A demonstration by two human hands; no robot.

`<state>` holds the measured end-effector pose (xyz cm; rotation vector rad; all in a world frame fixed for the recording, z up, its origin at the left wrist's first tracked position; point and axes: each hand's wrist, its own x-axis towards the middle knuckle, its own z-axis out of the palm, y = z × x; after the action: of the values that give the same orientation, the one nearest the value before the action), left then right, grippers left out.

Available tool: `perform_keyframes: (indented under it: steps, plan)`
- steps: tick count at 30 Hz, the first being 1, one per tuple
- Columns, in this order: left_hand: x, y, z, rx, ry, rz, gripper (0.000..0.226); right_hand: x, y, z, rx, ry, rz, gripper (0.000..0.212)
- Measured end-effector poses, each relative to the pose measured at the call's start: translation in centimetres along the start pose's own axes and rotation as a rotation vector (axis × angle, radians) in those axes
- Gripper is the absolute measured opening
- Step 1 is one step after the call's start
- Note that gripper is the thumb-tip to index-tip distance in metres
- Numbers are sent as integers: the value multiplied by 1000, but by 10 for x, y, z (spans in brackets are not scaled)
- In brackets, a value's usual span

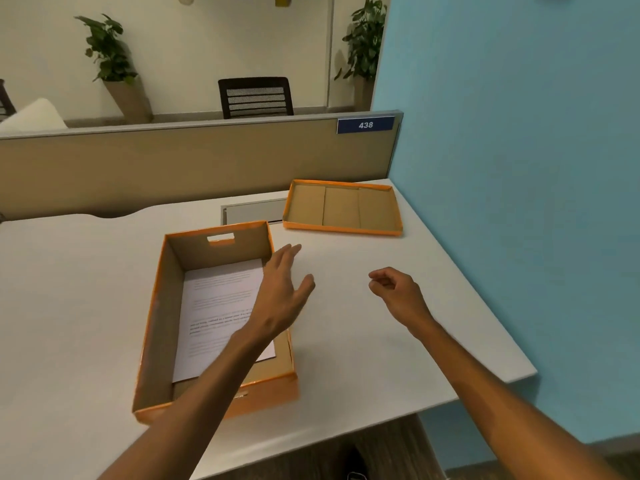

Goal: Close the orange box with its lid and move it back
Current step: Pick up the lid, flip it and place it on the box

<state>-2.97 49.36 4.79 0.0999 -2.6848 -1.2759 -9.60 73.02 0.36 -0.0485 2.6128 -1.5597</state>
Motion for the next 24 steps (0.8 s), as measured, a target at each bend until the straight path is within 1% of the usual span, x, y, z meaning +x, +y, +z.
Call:
perform_keyframes:
  steps: [3, 8, 12, 15, 18, 21, 24]
  plan:
    - [22, 15, 21, 1, 17, -33, 67, 30, 9, -22, -19, -32, -24, 20]
    - [59, 28, 55, 29, 55, -72, 61, 77, 22, -52, -37, -73, -48, 20]
    - [83, 35, 71, -21, 109, -132, 57, 114, 30, -65, -50, -67, -55, 21]
    - [101, 31, 84, -73, 114, -186, 56, 140, 35, -69, -41, -58, -27, 21]
    - [124, 23, 98, -171, 99, -244, 56, 165, 40, -69, -33, -44, 15, 23]
    - [151, 12, 114, -289, 85, -339, 57, 192, 45, -66, -57, -27, 63, 24]
    - [181, -3, 131, -437, 55, -478, 66, 219, 55, -65, -95, 13, 133, 27]
